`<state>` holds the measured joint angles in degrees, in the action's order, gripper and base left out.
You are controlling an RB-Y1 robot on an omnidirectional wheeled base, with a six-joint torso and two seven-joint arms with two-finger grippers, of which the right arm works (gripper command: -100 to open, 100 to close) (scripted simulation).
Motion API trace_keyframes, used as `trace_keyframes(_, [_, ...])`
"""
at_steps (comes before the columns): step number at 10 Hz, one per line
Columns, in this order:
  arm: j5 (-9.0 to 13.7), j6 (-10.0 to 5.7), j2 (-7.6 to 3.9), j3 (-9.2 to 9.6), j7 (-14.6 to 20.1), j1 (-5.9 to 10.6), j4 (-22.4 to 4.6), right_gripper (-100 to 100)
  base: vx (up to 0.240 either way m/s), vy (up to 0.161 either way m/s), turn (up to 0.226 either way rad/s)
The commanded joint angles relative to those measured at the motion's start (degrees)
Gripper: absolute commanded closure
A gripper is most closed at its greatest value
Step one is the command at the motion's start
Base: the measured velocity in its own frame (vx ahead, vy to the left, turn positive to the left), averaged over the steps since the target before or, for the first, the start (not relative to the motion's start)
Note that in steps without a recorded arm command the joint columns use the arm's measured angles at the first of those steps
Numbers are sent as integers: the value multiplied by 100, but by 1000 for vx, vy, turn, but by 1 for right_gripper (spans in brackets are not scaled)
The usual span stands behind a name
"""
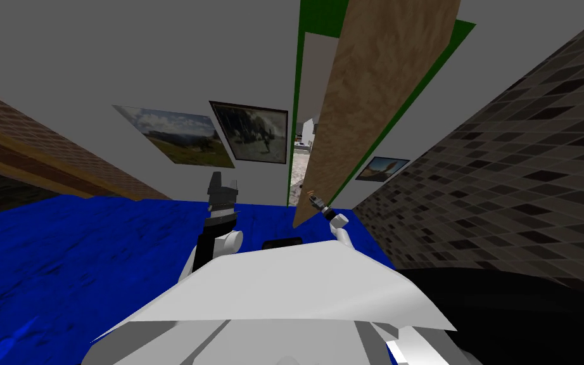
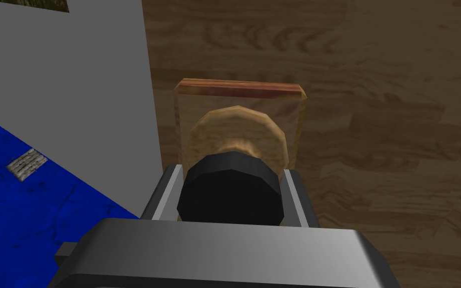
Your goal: Pull the door open
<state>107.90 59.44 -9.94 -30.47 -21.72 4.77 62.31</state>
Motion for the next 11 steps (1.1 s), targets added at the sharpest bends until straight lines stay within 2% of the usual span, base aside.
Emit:
trace_keyframes(1, [21, 170, -75, -26, 9, -30, -45, 100, -154, -116, 93])
trace_keyframes(4, [57, 482, -216, -58, 51, -87, -96, 100, -157, -152, 103])
trace_keyframes(5, [42, 396, -168, -39, 43, -85, -88, 100, -79, -80, 38])
trace_keyframes(6, [85, 533, -252, -18, 31, -98, -169, 100, -118, -118, 152])
trace_keyframes(7, [100, 567, -278, -13, 27, -98, -190, 100, -182, -151, 148])
trace_keyframes(11, [243, 883, -521, 27, -9, -96, -389, 100, -187, -170, 140])
